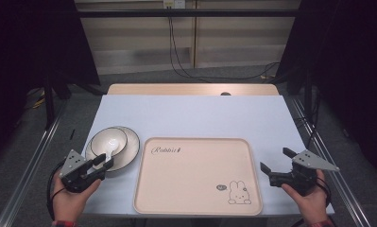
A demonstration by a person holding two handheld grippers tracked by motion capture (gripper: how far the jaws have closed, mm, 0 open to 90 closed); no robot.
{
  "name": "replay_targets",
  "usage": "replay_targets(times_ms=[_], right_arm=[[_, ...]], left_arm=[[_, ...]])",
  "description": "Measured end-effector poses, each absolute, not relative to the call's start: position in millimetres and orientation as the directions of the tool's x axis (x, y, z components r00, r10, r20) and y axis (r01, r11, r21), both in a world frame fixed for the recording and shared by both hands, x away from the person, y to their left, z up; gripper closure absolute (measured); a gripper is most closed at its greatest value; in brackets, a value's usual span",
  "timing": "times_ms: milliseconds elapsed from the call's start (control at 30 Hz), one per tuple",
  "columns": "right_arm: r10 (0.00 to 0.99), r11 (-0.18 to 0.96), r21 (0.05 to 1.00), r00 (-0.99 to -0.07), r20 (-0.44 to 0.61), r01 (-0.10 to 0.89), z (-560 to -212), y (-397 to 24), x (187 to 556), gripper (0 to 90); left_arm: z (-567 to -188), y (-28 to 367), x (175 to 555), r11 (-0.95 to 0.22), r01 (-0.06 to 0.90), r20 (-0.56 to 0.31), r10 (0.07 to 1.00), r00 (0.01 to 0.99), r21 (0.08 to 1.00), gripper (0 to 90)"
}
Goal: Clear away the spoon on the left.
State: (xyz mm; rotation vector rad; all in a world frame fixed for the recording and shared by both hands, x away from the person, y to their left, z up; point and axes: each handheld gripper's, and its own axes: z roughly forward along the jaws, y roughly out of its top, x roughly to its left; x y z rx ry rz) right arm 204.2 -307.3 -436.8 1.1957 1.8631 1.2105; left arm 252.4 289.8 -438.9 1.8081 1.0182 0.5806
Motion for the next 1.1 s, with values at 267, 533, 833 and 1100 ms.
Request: replay_targets(times_ms=[267, 533, 833, 1100], right_arm=[[0.911, 0.178, 0.918, -0.413, -0.017, 0.355, -437, -307, 204, 2.6], [0.91, 0.178, 0.918, -0.415, -0.017, 0.354, -436, -307, 204, 2.6], [0.905, 0.186, 0.918, -0.426, -0.021, 0.349, -436, -305, 203, 2.6], [0.904, 0.185, 0.918, -0.428, -0.02, 0.349, -436, -304, 203, 2.6]], left_arm=[[-439, 293, 251, -0.215, 0.398, -0.029, 0.851, 0.525, 0.892, 63.3], [-442, 299, 249, -0.201, 0.386, -0.024, 0.862, 0.506, 0.9, 64.7], [-444, 302, 249, -0.205, 0.38, -0.007, 0.872, 0.489, 0.902, 65.4], [-442, 305, 249, -0.184, 0.377, -0.011, 0.888, 0.461, 0.908, 71.7]])
